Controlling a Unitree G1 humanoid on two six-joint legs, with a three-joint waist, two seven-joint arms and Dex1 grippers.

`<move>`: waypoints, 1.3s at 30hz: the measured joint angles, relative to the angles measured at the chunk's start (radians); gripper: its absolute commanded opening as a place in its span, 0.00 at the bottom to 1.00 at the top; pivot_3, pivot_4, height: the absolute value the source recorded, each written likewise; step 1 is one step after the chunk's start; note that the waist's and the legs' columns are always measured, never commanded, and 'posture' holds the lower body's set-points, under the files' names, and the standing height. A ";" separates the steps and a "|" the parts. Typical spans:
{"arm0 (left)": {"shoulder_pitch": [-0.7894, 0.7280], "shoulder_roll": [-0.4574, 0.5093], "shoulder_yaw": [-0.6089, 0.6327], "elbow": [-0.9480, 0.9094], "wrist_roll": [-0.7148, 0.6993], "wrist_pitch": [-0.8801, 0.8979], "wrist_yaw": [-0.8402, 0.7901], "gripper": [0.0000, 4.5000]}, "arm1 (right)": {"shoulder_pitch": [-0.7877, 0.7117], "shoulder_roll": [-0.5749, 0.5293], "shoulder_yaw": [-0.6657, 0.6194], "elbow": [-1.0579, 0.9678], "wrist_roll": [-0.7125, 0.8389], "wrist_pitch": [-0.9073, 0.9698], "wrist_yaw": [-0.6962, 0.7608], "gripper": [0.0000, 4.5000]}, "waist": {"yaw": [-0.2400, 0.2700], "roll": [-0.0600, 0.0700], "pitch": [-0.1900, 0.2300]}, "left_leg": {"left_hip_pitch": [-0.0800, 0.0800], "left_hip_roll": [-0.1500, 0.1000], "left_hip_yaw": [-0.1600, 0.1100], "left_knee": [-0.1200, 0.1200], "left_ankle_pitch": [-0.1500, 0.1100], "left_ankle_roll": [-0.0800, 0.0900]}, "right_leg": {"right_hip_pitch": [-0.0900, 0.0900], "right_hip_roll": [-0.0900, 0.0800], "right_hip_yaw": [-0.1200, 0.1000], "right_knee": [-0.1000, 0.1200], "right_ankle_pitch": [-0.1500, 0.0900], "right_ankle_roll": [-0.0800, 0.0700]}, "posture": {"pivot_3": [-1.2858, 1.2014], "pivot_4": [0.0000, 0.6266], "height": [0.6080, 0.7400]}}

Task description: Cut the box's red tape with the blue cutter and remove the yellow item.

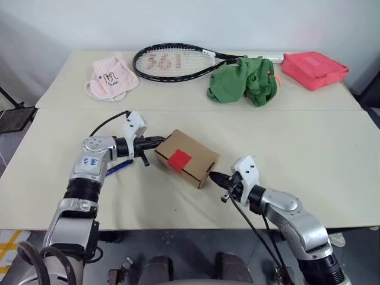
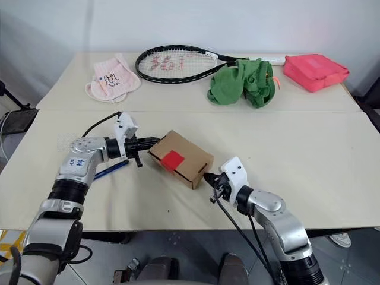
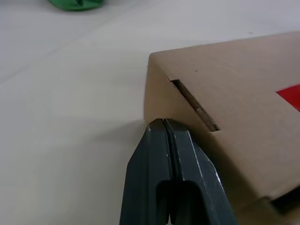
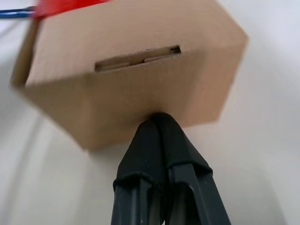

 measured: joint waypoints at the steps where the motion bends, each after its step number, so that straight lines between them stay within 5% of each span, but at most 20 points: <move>1: 0.031 0.017 0.000 -0.051 -0.019 0.044 -0.026 0.00 | -0.007 -0.001 -0.022 0.012 0.001 0.001 -0.005 0.00 | 0.000 0.000 0.000 | 0.000 0.000 0.000 0.000 0.000 0.000 | 0.000 0.000 0.000 0.001 0.000 0.000 | 0.52 0.24 1.00; 9: 0.297 0.118 -0.020 -0.499 -0.161 0.361 -0.076 0.00 | -0.112 -0.063 -0.062 0.151 -0.085 -0.070 -0.028 0.00 | 0.002 0.000 0.000 | 0.000 0.000 0.000 0.000 0.000 0.000 | -0.001 0.000 0.002 0.002 0.000 0.000 | 0.52 0.24 1.00; 15: 0.349 0.172 0.040 -0.596 -0.268 0.469 -0.078 0.00 | -0.076 -0.153 -0.169 0.165 -0.114 -0.177 -0.018 0.00 | 0.006 0.001 0.000 | 0.000 0.000 0.000 0.000 0.000 0.000 | -0.001 0.000 0.002 0.001 0.000 0.000 | 0.52 0.24 1.00; 20: 0.074 0.133 0.101 -0.370 -0.311 0.463 -0.071 0.00 | 0.117 -0.248 -0.235 -0.055 0.082 -0.003 0.122 0.00 | 0.029 0.001 0.000 | 0.000 0.000 0.001 0.002 -0.001 0.001 | 0.000 0.000 0.002 0.001 0.000 0.000 | 0.52 0.24 1.00; 27: -0.201 -0.066 -0.027 0.093 -0.090 0.176 0.053 0.00 | 0.189 -0.236 -0.114 -0.251 0.203 0.177 0.120 0.00 | 0.027 -0.003 0.001 | 0.000 -0.001 0.003 0.003 -0.001 0.002 | 0.000 0.000 0.002 0.000 0.000 0.000 | 0.52 0.24 1.00; 34: -0.262 -0.124 -0.135 0.348 0.060 0.010 0.018 0.00 | 0.105 -0.098 0.022 -0.178 0.108 0.196 -0.042 0.00 | 0.017 -0.003 0.002 | 0.000 0.000 0.004 0.002 -0.001 0.001 | -0.001 0.000 0.003 0.000 0.000 0.000 | 0.52 0.24 1.00; 39: -0.234 -0.100 -0.142 0.276 0.036 0.124 -0.144 0.00 | 0.060 -0.046 0.049 -0.130 0.077 0.179 -0.078 0.00 | 0.013 -0.003 0.002 | -0.001 0.000 0.004 0.002 -0.001 0.001 | -0.002 0.000 0.002 0.000 0.000 0.000 | 0.52 0.24 1.00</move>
